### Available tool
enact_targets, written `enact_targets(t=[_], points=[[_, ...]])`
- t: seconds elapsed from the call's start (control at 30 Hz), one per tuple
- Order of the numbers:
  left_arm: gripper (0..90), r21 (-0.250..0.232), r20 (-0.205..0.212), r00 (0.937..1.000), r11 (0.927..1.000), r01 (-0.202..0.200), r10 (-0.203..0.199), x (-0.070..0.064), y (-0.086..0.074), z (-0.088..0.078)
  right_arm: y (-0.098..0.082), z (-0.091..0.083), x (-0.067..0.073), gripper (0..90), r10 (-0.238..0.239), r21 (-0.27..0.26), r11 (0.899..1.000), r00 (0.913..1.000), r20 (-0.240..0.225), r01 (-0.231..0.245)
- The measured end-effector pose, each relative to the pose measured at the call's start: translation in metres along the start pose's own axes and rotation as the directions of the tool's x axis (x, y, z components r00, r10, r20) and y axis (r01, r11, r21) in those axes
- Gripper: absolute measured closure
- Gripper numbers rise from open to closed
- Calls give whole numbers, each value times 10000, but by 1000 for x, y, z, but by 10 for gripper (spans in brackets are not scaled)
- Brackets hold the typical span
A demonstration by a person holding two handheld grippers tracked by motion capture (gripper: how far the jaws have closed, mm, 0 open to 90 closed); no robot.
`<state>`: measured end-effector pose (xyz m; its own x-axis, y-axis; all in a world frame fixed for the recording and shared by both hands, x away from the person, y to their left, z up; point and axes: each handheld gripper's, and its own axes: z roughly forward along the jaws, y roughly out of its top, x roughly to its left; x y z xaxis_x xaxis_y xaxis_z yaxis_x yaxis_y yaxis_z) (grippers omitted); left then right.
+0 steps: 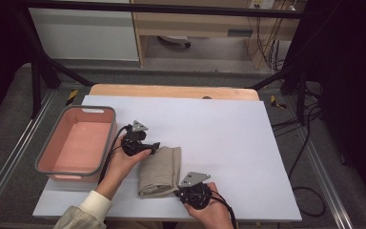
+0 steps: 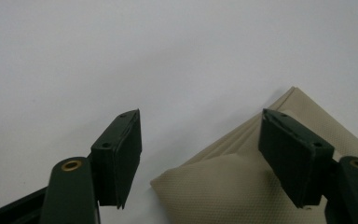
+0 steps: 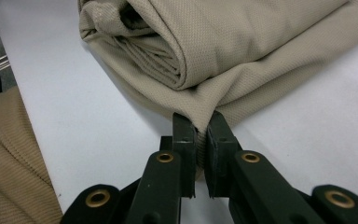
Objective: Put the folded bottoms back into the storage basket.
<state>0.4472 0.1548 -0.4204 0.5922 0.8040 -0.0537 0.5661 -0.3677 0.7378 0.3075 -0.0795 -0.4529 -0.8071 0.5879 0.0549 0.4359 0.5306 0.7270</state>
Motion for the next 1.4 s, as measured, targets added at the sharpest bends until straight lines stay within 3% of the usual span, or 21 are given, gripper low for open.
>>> enact_targets(t=[1.0,1.4], points=[[345,573,-94,9999,9983,-53,59,8,-14,9,0,0,-1,847,14,-9,10000,10000,-38,-14],[434,931,290,9996,9957,38,-65,9,-20,11,0,0,-2,847,88,-2,10000,9999,-86,-88]])
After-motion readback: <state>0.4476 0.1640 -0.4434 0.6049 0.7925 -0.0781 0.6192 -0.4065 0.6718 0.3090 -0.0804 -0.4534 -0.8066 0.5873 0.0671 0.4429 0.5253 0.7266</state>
